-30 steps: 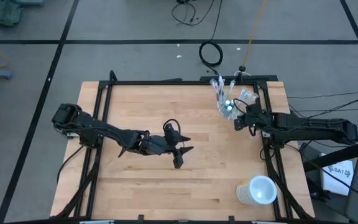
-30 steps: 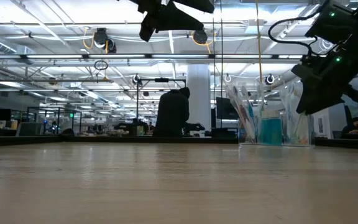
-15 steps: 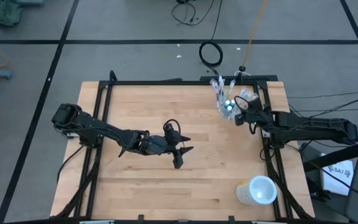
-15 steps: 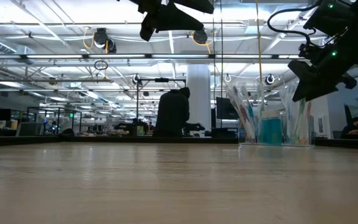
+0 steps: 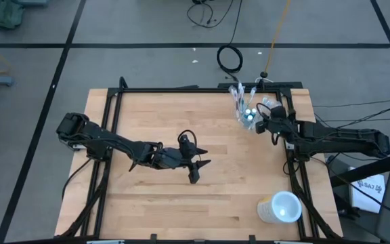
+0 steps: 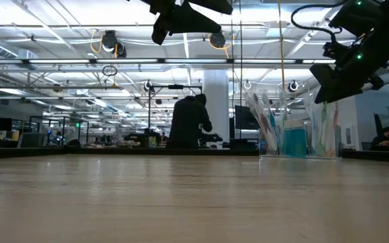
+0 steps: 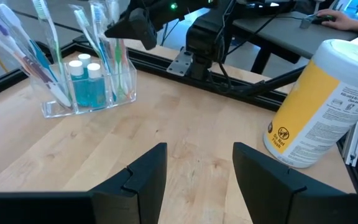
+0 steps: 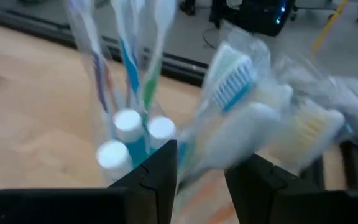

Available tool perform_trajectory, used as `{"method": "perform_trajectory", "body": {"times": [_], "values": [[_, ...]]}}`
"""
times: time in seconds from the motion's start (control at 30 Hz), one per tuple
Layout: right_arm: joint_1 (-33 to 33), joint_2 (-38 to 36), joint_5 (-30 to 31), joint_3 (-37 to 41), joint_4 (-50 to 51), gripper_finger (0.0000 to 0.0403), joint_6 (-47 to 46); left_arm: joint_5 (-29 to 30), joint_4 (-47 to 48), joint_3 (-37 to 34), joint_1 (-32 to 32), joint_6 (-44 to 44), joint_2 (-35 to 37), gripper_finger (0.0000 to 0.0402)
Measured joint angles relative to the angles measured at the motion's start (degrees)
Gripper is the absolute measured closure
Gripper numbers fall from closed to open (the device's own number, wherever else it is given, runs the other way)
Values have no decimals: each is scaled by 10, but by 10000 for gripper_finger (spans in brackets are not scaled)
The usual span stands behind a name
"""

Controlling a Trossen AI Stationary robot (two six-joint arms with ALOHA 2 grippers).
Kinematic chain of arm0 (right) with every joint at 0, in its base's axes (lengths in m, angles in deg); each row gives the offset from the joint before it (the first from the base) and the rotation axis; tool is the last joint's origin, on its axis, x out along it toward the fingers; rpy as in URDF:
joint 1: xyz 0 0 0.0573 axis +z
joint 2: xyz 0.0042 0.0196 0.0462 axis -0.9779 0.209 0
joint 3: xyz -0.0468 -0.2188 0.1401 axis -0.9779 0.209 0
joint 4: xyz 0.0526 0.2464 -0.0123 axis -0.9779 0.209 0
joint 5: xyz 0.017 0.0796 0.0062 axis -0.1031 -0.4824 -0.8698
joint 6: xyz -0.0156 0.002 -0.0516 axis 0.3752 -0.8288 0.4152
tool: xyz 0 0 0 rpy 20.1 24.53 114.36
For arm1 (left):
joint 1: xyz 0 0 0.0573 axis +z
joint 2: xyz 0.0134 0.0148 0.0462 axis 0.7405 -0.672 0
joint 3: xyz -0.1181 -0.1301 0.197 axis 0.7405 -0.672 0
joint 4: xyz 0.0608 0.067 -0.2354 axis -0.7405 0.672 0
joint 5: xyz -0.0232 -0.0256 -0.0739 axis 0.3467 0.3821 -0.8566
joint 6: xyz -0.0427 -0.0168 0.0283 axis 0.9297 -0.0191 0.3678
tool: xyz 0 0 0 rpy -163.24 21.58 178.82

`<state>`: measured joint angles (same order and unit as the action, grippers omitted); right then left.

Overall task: Pick & Place toothbrushing station
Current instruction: Put the green toothbrush into the transparent organizer

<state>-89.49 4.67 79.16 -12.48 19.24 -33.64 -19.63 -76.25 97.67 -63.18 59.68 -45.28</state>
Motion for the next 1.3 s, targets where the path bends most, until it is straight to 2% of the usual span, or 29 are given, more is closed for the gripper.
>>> {"method": "perform_trajectory", "body": {"times": [0.13,0.3,0.47,0.67,0.8,1.07,1.13,1.23,1.3], "values": [[0,2,-3,4,-46,285,0,0,0,0,0,0,0,215],[0,5,-15,33,-48,274,2,0,0,0,0,0,0,215],[0,4,5,38,-67,236,42,0,0,0,0,0,0,215],[0,3,0,38,-151,185,125,0,0,0,0,-4,0,215],[0,-2,0,38,-200,168,180,0,0,0,0,-4,0,215],[1,-3,43,38,-160,165,181,0,13,0,0,-2,0,215],[0,-3,26,38,-156,165,172,0,13,0,0,1,0,215],[1,-3,-45,38,-171,165,148,0,13,0,0,2,0,215],[1,-3,-35,35,-181,165,154,0,13,0,0,3,0,215]]}}
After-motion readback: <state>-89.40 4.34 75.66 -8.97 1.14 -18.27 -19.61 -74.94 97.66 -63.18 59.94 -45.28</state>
